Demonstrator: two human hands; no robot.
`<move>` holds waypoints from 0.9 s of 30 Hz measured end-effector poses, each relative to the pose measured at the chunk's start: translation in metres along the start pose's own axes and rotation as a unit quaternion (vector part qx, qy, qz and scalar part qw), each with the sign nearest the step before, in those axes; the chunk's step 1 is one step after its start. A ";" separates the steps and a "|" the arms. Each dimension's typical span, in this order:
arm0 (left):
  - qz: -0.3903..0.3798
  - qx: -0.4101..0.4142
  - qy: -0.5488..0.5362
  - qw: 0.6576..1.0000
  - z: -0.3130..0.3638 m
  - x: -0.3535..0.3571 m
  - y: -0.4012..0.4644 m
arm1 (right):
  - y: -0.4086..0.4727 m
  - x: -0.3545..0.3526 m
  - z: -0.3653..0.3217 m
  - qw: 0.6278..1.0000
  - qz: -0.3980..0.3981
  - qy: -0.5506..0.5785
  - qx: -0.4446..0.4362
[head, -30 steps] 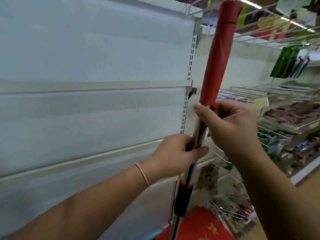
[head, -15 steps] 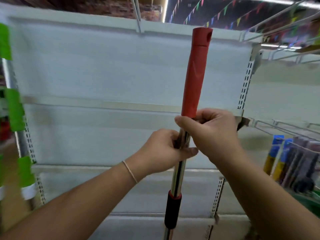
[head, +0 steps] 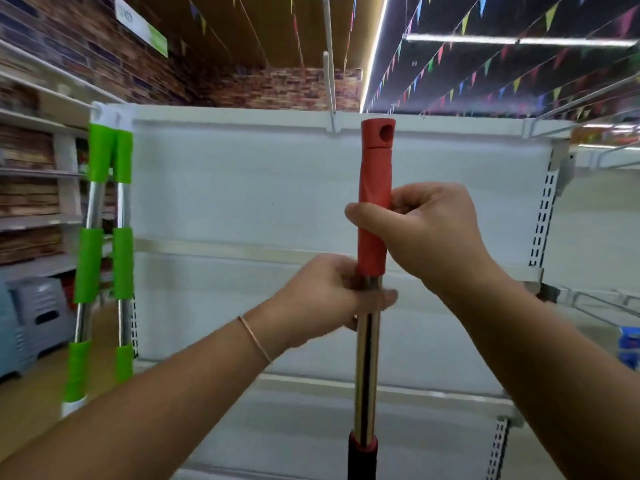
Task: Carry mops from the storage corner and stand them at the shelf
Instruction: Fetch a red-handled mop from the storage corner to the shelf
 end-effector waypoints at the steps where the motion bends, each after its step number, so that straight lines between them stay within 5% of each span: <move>1: 0.005 0.009 -0.014 1.000 0.013 -0.009 0.001 | 0.001 0.002 -0.004 1.000 0.012 -0.012 -0.004; 27: -0.044 0.112 -0.104 0.987 0.087 -0.086 0.013 | 0.052 0.016 -0.071 0.994 0.105 0.014 -0.026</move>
Point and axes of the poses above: each hand's wrist, its own y-axis towards the middle knuckle, its own x-axis out of the palm, z = x × y, the point moved 9 cm from there along y, towards the middle knuckle, and after that the axes turned 8 degrees about -y, right-handed, at the moved point
